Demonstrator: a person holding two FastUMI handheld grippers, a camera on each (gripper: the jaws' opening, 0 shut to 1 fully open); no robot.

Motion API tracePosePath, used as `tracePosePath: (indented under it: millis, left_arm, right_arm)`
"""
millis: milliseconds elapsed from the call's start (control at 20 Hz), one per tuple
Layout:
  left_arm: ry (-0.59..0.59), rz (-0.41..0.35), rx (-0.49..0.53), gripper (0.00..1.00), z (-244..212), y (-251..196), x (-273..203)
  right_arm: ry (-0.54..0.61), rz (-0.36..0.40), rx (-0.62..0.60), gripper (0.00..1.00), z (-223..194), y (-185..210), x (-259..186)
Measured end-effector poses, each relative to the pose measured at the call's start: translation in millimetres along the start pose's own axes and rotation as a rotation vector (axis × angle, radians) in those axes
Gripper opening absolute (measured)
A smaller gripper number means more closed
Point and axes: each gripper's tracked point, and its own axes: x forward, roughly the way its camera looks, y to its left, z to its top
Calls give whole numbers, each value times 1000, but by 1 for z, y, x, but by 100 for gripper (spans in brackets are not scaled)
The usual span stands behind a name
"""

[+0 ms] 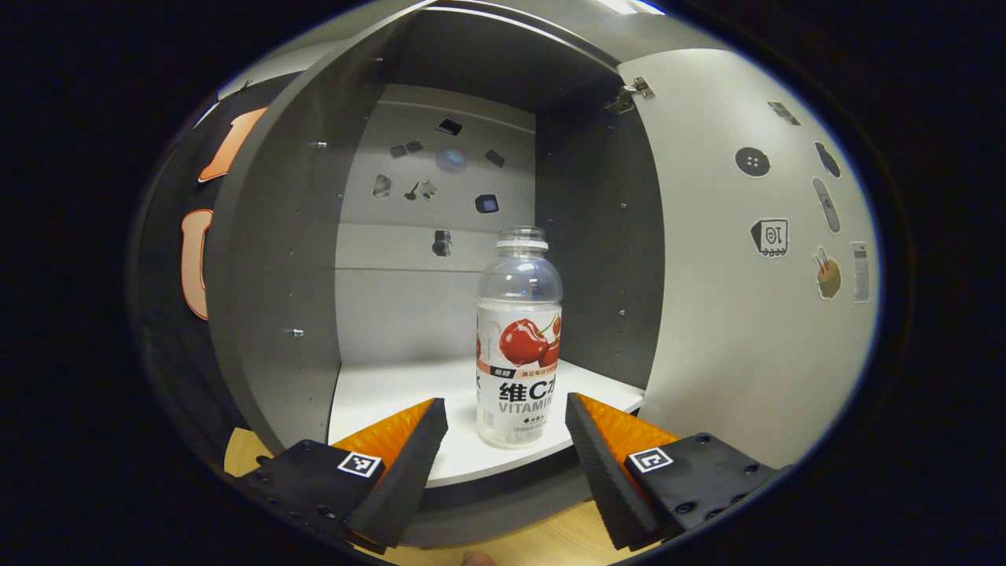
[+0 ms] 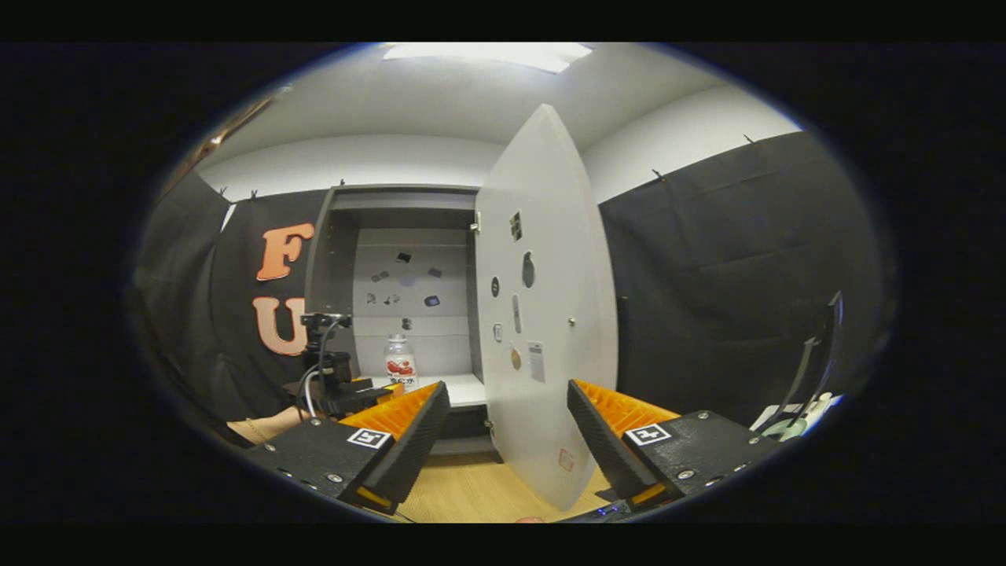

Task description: Open the cabinet door with the right hand, grasp the bottle in the cabinet with the left hand and place it on the coaster, then close the cabinet door with the right hand.

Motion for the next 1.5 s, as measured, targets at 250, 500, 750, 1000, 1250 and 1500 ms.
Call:
tracePosePath:
  millis: [250,500,750,1000,1250,1500]
  left_arm:
    - [-19,-15,4,98,5,1,28]
    - [-40,-47,44,98,13,-5,51]
    - [-26,-75,63,98,7,-12,69]
    - [-33,-89,40,86,5,-14,68]
    - [-68,-111,11,81,9,-15,57]
    - [-123,-82,8,82,21,-10,10]
  right_arm:
    - [15,32,-64,93,-6,23,16]
    - [55,91,-99,93,-23,66,31]
    - [78,123,-65,93,-37,88,52]
    - [94,109,21,93,-42,89,60]
    - [105,53,20,93,-48,79,56]
    - [99,103,-66,93,-51,86,45]
